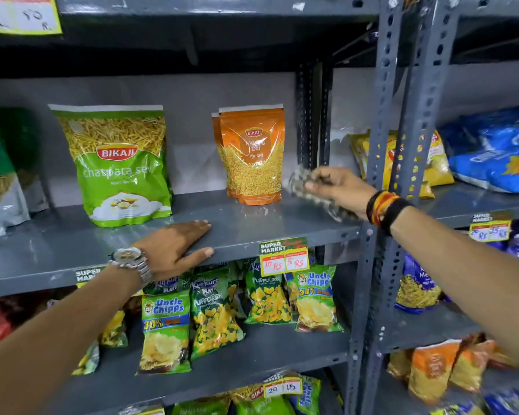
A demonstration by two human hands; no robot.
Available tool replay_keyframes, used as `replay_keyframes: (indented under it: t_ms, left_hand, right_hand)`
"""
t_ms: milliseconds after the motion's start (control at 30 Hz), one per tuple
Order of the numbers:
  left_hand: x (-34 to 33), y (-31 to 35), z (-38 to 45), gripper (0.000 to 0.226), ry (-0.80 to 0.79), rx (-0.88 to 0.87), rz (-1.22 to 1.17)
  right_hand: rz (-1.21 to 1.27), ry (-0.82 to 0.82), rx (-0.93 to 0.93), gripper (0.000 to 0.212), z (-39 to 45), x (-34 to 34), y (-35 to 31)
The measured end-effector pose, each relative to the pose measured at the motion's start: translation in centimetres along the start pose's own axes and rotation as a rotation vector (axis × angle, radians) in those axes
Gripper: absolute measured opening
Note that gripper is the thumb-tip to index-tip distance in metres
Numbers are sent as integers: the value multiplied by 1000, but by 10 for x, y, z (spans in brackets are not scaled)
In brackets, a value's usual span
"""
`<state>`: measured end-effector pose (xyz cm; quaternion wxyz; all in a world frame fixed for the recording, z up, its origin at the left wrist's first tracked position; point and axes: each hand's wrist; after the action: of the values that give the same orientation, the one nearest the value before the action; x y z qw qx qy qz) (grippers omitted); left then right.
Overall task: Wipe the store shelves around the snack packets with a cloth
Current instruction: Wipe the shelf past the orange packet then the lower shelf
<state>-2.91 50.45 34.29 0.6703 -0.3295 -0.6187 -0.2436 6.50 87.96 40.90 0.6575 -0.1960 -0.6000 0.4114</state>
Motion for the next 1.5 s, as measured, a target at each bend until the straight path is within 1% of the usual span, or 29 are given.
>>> replay_keyframes:
  t_ms: [33, 67, 167, 233, 300, 367, 500, 567, 667, 700, 767, 800, 833, 867, 933, 1000, 1100, 1200, 1300, 1500]
  left_hand:
    - [3, 8, 5, 90, 2, -13, 11]
    - [7, 19, 11, 89, 7, -32, 16]
    - [17, 52, 39, 89, 35, -110, 5]
    - [16, 68, 58, 82, 46, -153, -1]
    - [11, 75, 73, 75, 41, -192, 10]
    - [6, 76, 84, 74, 31, -216, 23]
    - [3, 72, 87, 76, 23, -245, -18]
    - [2, 72, 85, 80, 16, -247, -31]
    - [2, 74, 85, 82, 0, -248, -19]
    - [1, 74, 85, 83, -11, -246, -17]
    - [0, 73, 87, 83, -25, -246, -8]
    - [-1, 73, 89, 81, -25, -247, -5]
    - [-1, 72, 90, 79, -24, -250, -6]
    - [-3, 71, 91, 79, -22, -255, -8]
    - [-4, 70, 92, 80, -25, -257, -2]
    - [-5, 69, 93, 80, -27, -256, 5]
    - [-5, 71, 92, 82, -32, -256, 9]
    - [-3, 73, 91, 83, -34, -250, 12]
    - [-1, 75, 88, 89, -37, -246, 2]
    - [3, 74, 85, 93, -21, -248, 12]
  right_hand:
    - [3, 87, 8, 18, 6, 7, 1]
    - [-20, 133, 2, 20, 13, 13, 1]
    - [-128, 132, -40, 16, 42, 19, 8]
    - [-154, 197, -92, 14, 66, 22, 21]
    - [-186, 305, -172, 17, 90, 27, 40]
    - [-254, 385, -280, 26, 110, 36, 59]
    - [-338, 433, -472, 38, 143, 49, 94]
    - [-362, 422, -526, 34, 159, 54, 107]
    - [-354, 360, -586, 15, 179, 62, 116]
    - [-368, 336, -597, 17, 188, 63, 120]
    - [-405, 334, -633, 42, 204, 69, 128]
    - [-415, 321, -633, 49, 212, 70, 132]
    - [-420, 280, -631, 48, 220, 69, 135]
    - [-429, 238, -621, 41, 227, 67, 139]
    - [-448, 172, -597, 13, 237, 57, 141]
    - [-460, 118, -507, 10, 245, 49, 147]
    - [-409, 63, -398, 4, 239, 39, 138]
    - [-380, -27, -370, 18, 223, 37, 124]
    - [-328, -56, -391, 30, 195, 36, 109]
    - [-303, -21, -410, 47, 146, 25, 93]
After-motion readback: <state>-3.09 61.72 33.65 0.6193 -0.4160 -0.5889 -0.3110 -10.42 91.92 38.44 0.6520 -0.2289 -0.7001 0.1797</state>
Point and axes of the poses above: each hand's wrist, its own z-axis towards the middle knuckle, its own x-axis out of the back of the hand, y = z × x, and after that the axes turned 15 degrees about -y, right-handed
